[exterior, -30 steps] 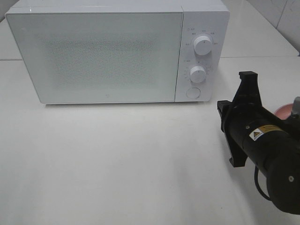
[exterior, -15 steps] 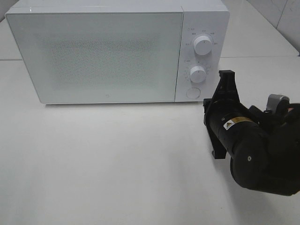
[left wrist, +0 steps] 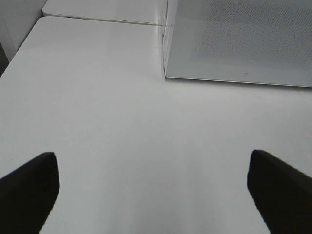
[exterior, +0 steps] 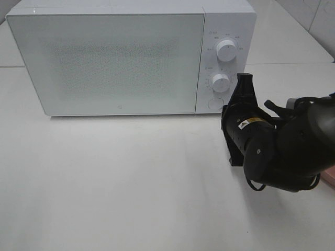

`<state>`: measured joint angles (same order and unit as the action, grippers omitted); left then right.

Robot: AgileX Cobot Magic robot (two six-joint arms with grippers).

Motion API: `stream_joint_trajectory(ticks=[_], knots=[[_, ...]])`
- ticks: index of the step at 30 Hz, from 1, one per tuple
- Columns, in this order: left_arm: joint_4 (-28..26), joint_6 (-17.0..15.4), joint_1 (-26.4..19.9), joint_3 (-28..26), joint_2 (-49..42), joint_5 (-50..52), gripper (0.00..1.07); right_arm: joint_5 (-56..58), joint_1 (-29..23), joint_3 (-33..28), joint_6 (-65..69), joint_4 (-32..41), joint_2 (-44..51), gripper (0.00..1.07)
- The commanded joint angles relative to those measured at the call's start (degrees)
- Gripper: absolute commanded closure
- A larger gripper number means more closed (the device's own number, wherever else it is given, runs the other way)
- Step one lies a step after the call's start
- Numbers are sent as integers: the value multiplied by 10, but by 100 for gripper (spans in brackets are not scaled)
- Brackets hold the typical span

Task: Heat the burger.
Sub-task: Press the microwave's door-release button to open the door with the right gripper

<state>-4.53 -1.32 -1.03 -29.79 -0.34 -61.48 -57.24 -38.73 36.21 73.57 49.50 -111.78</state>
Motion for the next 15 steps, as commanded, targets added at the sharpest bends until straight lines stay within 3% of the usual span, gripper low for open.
stream_joint_trajectory(ticks=[1, 15], knots=[[-4, 0, 3, 1, -9, 1, 9, 11, 6, 21, -11, -5, -11, 107], [-4, 0, 3, 1, -9, 1, 9, 39, 47, 73, -34, -20, -40, 107]])
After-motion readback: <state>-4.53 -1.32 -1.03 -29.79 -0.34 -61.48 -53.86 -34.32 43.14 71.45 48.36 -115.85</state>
